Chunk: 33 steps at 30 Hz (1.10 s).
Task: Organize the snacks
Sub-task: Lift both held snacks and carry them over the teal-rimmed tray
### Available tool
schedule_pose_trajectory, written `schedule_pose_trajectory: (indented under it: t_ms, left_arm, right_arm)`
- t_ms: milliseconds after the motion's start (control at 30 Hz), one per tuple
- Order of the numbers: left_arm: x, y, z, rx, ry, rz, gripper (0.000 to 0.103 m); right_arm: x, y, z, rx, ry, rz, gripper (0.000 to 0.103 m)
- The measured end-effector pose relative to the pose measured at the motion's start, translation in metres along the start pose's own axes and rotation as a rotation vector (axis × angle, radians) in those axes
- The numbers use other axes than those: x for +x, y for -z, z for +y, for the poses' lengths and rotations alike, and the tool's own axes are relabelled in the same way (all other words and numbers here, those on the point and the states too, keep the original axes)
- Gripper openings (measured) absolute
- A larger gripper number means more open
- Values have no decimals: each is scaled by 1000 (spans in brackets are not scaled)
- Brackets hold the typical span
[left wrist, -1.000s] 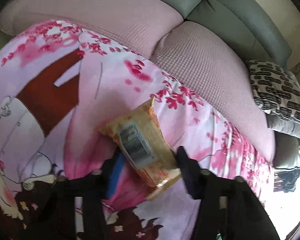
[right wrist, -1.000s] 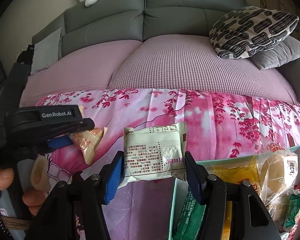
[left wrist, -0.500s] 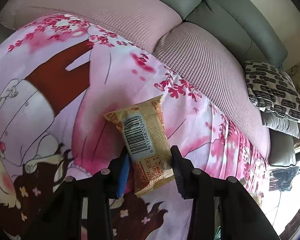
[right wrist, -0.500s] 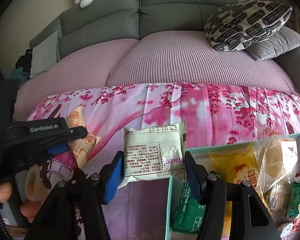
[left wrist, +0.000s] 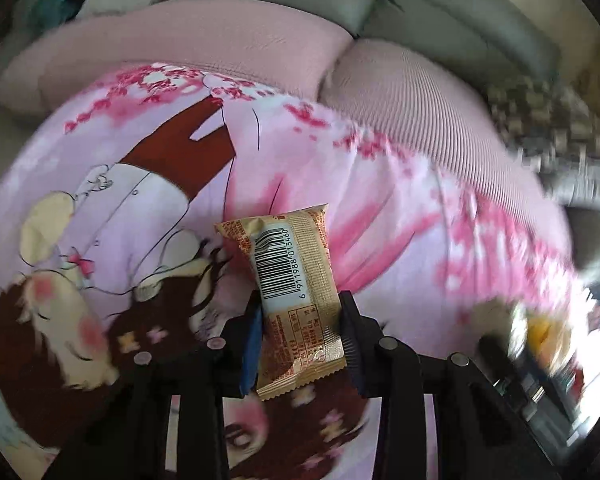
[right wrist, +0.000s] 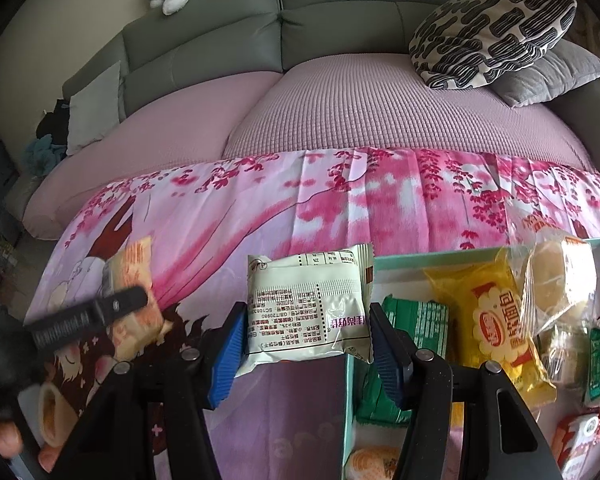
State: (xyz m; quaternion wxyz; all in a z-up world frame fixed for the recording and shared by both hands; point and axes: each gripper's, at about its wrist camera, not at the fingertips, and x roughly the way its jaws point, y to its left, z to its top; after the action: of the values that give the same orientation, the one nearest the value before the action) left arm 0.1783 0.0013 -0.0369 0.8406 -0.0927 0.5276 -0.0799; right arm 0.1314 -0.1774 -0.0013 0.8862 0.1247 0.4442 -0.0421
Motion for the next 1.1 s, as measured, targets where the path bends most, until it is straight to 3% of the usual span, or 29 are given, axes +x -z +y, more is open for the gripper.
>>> schedule_pose_trajectory:
  t_ms: [167, 300, 467, 700, 1100]
  left_arm:
    - [-8, 10, 4, 63, -40, 10, 39]
    - [-5, 10, 6, 48, -42, 22, 40]
    - [-1, 6, 7, 12, -79, 21, 51]
    - [15, 7, 13, -40, -108, 35, 51]
    - [8, 23, 10, -17, -122, 9, 44]
  right_arm:
    - [-4, 6, 3, 3, -10, 16, 62]
    - [-10, 14, 4, 5, -18, 28, 62]
    - [-17, 23, -2, 22, -22, 39, 62]
    - [-20, 25, -4, 25, -31, 40, 62]
    - [-19, 27, -4, 27, -39, 45, 62]
